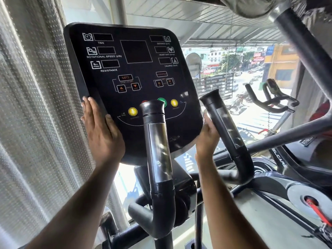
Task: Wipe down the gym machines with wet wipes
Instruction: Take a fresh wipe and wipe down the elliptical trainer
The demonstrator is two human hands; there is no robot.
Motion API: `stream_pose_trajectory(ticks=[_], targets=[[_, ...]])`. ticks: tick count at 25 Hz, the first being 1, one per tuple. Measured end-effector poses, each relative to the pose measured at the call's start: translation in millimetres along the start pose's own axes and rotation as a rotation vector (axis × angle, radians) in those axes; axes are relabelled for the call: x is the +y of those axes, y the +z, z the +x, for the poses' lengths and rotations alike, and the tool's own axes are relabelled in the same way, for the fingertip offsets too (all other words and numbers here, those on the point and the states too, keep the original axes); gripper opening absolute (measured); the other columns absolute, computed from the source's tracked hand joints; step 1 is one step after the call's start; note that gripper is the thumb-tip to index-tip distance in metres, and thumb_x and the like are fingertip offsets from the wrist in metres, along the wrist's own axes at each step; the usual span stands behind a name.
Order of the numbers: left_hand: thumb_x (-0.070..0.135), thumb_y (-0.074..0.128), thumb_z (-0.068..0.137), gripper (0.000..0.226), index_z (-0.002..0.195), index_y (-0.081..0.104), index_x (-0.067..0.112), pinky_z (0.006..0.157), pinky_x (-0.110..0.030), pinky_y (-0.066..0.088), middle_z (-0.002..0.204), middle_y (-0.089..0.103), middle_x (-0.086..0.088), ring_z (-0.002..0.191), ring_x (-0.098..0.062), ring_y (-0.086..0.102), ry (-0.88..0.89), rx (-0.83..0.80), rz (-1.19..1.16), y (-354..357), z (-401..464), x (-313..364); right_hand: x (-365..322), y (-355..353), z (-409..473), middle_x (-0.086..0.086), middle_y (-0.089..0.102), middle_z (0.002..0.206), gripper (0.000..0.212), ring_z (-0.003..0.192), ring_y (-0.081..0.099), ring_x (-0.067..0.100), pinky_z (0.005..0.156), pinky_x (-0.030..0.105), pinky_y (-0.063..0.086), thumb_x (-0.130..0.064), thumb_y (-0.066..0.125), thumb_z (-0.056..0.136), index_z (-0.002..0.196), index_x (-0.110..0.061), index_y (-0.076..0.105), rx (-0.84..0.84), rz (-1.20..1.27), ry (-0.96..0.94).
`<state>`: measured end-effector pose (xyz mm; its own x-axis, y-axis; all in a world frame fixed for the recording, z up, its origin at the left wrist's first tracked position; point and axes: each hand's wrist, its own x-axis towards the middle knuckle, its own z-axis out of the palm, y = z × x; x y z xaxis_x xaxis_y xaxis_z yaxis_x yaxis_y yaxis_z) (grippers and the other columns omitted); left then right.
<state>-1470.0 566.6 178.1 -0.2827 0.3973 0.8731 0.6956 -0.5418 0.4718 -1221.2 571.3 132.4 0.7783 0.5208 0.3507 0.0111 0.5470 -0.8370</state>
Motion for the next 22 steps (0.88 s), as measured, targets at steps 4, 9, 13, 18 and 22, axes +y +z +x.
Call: stream_pose_trajectory(ticks=[4, 9, 13, 18, 22], targets=[[0.015, 0.032, 0.11, 0.055, 0.163, 0.019, 0.003, 0.13, -0.035, 0.008, 0.171, 0.015, -0.014, 0.16, -0.023, 0.01, -0.002, -0.002, 0.019, -3.4, 0.9, 2.5, 13.2, -16.7, -87.9, -0.002, 0.07, 0.13, 0.026, 0.122, 0.065, 0.008, 0.099, 0.02, 0.052, -0.01, 0.056, 0.105, 0.127, -0.01, 0.07, 0.045, -0.043, -0.15], [0.015, 0.032, 0.11, 0.056, 0.163, 0.017, 0.004, 0.13, -0.032, 0.005, 0.172, 0.013, -0.013, 0.16, -0.023, 0.008, -0.015, -0.031, 0.019, -6.2, 3.0, 6.7, 13.3, -25.8, -135.5, -0.006, 0.069, 0.096, 0.017, 0.088, 0.069, 0.001, 0.075, 0.015, 0.057, 0.003, 0.076, 0.088, 0.094, -0.012, 0.075, -0.117, -0.083, -0.226], [0.019, 0.032, 0.112, 0.058, 0.165, 0.01, 0.009, 0.129, -0.03, -0.002, 0.173, 0.005, -0.009, 0.16, -0.02, 0.001, -0.056, -0.102, 0.038, -11.1, 1.9, 11.0, 14.8, -36.6, -123.7, -0.012, 0.068, 0.096, 0.023, 0.091, 0.066, 0.0, 0.08, 0.028, 0.059, 0.002, 0.073, 0.09, 0.093, -0.02, 0.073, -0.16, -0.128, -0.258], [0.028, 0.03, 0.113, 0.062, 0.165, -0.001, 0.012, 0.123, -0.03, -0.01, 0.173, -0.009, -0.006, 0.157, -0.011, -0.015, -0.083, -0.214, 0.119, -19.0, 6.2, 17.9, 2.9, -37.5, -44.0, -0.013, 0.069, 0.089, 0.008, 0.078, 0.068, 0.005, 0.08, 0.03, 0.057, -0.008, 0.07, 0.095, 0.099, -0.012, 0.076, 0.035, -0.151, -0.125], [0.03, 0.024, 0.112, 0.062, 0.165, -0.001, 0.011, 0.128, -0.038, -0.006, 0.173, -0.009, -0.004, 0.158, -0.014, -0.012, -0.164, -0.369, 0.167, -40.0, -4.2, 30.2, -5.2, -40.3, -99.1, -0.006, 0.067, 0.09, 0.008, 0.084, 0.063, 0.013, 0.079, 0.028, 0.052, -0.006, 0.067, 0.098, 0.098, -0.012, 0.073, -0.24, -0.335, -0.451]])
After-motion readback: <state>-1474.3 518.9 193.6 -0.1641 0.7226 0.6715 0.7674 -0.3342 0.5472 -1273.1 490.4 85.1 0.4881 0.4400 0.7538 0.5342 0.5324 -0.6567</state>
